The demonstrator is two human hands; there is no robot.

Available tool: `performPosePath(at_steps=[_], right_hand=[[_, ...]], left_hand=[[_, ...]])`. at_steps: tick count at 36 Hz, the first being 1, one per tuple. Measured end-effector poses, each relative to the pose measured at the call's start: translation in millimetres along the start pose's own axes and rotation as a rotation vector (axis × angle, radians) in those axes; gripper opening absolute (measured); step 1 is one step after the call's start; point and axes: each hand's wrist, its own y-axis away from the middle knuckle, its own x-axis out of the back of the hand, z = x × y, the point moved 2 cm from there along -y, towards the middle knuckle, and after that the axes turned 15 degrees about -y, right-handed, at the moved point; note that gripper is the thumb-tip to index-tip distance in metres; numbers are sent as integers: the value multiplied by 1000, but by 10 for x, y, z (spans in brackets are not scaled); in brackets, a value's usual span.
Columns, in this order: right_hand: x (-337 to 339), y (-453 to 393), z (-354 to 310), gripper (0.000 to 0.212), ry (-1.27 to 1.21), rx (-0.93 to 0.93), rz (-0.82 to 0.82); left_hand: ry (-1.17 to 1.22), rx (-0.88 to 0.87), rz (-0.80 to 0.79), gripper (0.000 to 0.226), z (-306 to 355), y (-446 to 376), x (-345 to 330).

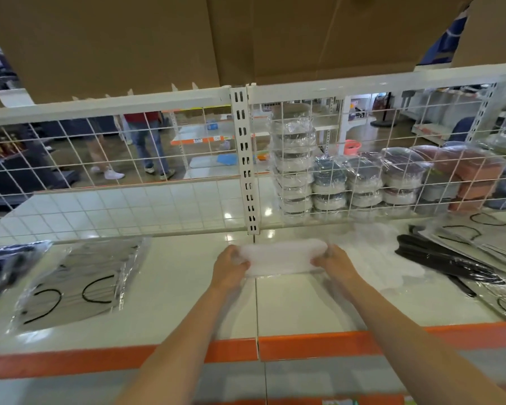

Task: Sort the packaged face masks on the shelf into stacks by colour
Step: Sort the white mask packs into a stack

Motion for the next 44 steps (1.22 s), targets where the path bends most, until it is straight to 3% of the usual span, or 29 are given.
performPosePath(at_steps=[2, 8, 14, 19, 25, 33, 37, 39, 41, 44], right_hand=[[-73, -80, -68, 49, -47, -15, 17], [-342, -195, -271, 40, -133, 36, 40], [-555, -234, 11, 41, -51, -71, 96], [-782, -205, -82, 32, 0, -2, 74], [-1133, -253, -226, 22, -125, 125, 24], [-1444, -323, 129, 24, 79, 58, -55], [-1506, -397, 118, 29, 127, 45, -90], [-1544, -425, 68, 27, 90, -1, -101], [-1602, -467, 41, 26, 119, -32, -96], [-1705, -516, 27, 28, 238, -47, -106]], left_hand=[[127, 15, 40, 30, 79, -36, 101], [319, 71, 62, 53, 112, -151, 470], [368, 190, -22, 47, -115, 18, 313], [95, 120, 24, 32, -252, -42, 379], [-56, -128, 241, 27, -263, -270, 909], [-114, -38, 97, 37, -851, -224, 888], [-66, 54, 134, 21, -834, -308, 970], [-49, 87, 158, 28, -773, -427, 1088], [-147, 109, 155, 35, -744, -541, 1222], [-484, 79, 81, 40, -754, -651, 1403]])
